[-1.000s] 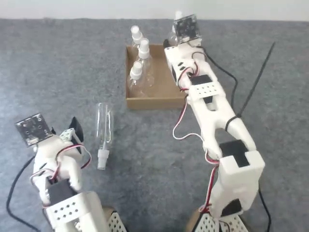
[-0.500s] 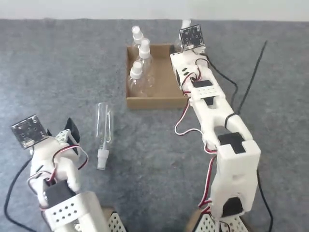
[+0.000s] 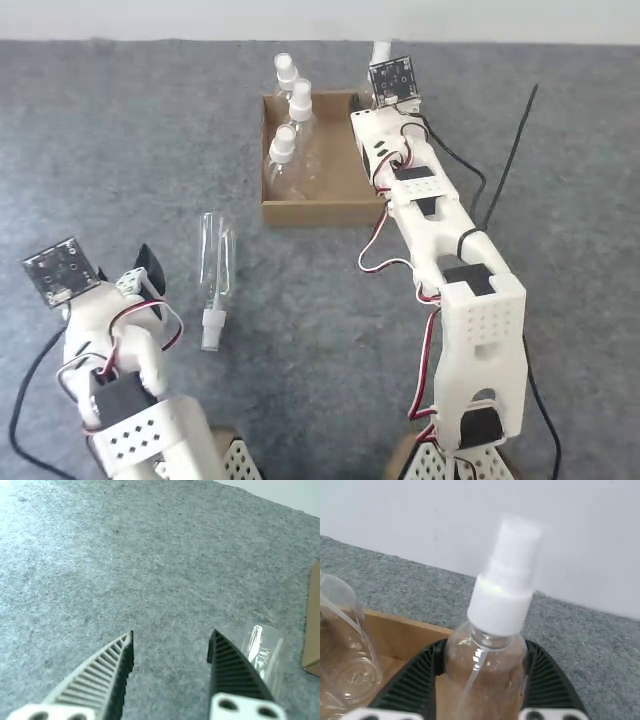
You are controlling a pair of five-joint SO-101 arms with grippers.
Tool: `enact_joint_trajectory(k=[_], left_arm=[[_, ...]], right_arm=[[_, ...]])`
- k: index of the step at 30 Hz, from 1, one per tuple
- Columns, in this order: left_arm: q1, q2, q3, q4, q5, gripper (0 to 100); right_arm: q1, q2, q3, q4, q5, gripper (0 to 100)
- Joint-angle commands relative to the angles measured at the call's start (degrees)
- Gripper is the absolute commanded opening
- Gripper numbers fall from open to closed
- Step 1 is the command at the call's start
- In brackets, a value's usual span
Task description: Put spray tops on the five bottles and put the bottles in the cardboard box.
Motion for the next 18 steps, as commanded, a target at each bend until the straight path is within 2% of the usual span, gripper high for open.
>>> enact_joint_trajectory(k=[1,7,13,18], left_arm=[[0.0,-0.9,-0.3,-1.4,-0.1,23],[0.0,-0.9,-0.3,-1.5,-0.1,23],[0.0,-0.9,-0.3,-1.6,-0.1,23],[0.0,-0.9,-0.2,-1.6,-0.1,23]], right_arm=[[1.0,-1.6,-2.8,-0.7,0.6,8.5],[0.9,-1.5,-2.7,-0.6,0.5,17.3],[1.3,-2.2,-2.9,1.7,0.6,18.8],[1.4,-5.8,0.4,2.2,0.3,25.0]])
